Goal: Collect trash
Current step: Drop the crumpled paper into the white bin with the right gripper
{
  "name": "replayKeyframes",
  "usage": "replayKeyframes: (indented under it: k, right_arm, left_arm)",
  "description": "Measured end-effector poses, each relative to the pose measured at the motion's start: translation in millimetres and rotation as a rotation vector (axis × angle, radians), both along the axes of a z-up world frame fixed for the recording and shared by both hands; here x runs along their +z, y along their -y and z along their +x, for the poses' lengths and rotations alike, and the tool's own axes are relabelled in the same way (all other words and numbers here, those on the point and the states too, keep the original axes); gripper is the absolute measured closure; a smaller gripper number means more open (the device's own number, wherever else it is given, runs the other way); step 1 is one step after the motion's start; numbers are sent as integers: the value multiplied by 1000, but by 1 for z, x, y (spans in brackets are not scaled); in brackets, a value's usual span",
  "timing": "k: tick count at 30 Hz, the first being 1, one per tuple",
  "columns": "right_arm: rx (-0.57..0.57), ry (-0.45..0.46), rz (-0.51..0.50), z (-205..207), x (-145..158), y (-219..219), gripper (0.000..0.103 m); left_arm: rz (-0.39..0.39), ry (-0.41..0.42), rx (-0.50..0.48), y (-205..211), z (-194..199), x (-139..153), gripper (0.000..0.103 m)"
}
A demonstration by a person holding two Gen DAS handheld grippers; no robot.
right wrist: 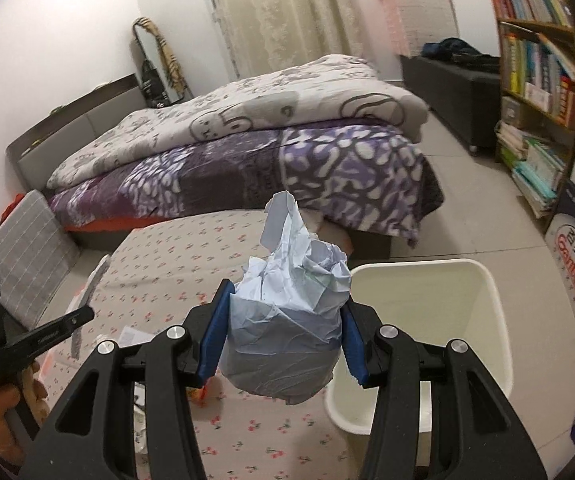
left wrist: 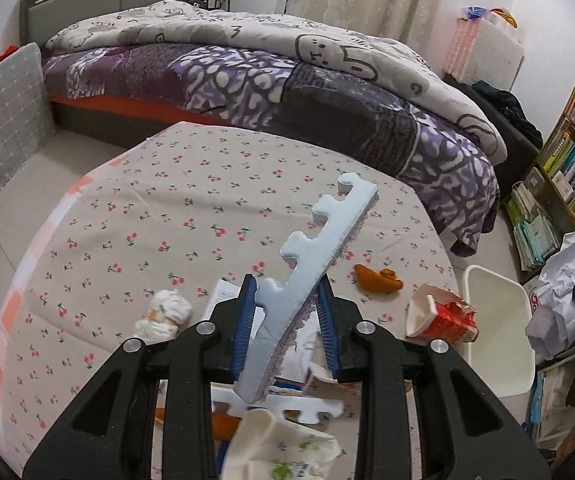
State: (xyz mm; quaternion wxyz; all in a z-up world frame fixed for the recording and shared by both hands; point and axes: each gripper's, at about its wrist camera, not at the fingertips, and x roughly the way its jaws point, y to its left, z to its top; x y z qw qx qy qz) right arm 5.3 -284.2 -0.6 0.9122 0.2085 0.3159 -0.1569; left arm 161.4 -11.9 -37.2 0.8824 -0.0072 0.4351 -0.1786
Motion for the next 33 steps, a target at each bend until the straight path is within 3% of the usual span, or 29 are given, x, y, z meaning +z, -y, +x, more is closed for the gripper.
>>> replayKeyframes:
  k: [10,13,19,33]
  right_arm:
    - [-144,-56,52,-17,-8,55,53]
    - [-199,-70,58,-24,-11,68,47]
    - [-321,-60,71,-45,-7,95,23]
    - [-470,-7,167,-91,-1,142,17]
  left_arm:
    - [-47,1,-48,39,-26,-4,74]
    - [-64,1,-75,53,-34,-1,74]
    - [-93,-28,-129,89,-50,-6,74]
    - [-112,-102,-231,188,-89,-28,73]
